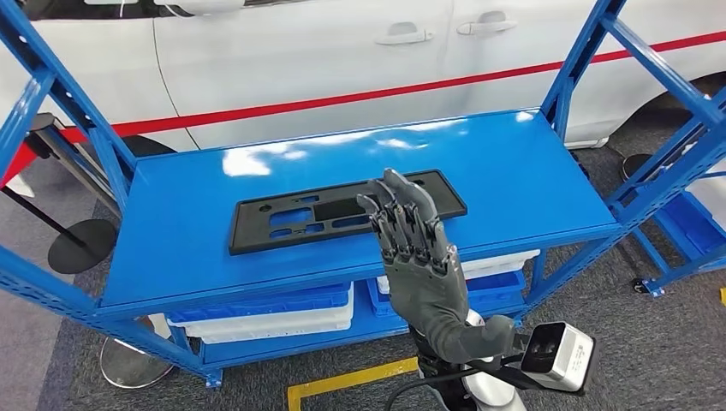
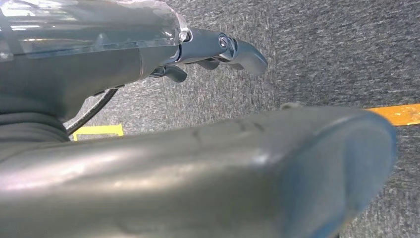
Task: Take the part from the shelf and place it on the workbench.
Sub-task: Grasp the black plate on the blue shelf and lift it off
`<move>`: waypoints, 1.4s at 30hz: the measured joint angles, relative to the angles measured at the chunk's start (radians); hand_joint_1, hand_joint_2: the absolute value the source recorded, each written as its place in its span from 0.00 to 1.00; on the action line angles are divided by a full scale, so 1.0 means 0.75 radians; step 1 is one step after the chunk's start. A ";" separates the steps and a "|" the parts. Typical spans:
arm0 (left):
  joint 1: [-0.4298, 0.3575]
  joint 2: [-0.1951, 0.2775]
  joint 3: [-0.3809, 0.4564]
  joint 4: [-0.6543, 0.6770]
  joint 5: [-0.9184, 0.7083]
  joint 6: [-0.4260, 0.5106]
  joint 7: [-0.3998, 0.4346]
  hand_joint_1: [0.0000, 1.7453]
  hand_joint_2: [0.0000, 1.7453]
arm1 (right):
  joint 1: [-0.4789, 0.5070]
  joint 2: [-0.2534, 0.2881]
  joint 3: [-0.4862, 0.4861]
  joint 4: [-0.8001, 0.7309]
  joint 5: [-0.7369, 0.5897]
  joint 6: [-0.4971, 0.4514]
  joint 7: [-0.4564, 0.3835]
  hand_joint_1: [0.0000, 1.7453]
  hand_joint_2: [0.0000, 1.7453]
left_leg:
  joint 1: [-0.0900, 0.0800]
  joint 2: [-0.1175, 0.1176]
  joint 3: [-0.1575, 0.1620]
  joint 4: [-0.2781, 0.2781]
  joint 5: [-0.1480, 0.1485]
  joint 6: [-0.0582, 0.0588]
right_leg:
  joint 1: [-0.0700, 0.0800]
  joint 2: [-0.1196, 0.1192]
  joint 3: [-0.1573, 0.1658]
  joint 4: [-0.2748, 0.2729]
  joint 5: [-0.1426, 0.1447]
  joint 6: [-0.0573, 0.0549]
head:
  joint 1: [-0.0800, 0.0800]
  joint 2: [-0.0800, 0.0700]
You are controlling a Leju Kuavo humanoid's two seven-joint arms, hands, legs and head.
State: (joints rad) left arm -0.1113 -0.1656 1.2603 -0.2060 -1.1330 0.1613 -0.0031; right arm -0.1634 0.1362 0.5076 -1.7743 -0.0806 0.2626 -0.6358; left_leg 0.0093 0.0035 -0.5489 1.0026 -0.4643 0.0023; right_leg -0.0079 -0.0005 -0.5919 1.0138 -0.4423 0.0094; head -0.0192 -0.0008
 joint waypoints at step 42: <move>0.009 -0.018 -0.022 0.001 -0.009 -0.025 0.003 0.00 0.00 | -0.028 -0.037 0.019 0.307 0.447 -0.529 -0.007 0.00 0.00 | 0.006 -0.003 -0.086 0.158 -0.030 -0.026 | 0.005 -0.012 0.029 -0.010 -0.011 -0.036 | -0.002 0.000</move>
State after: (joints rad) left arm -0.1045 -0.1790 1.2440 -0.2055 -1.1396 0.1424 -0.0011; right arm -0.1847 0.1083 0.5218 -1.5444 0.2549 -0.1340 -0.6411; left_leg 0.0141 0.0011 -0.6134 1.1215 -0.4870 -0.0173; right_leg -0.0041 -0.0092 -0.5698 1.0064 -0.4508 -0.0179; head -0.0208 -0.0008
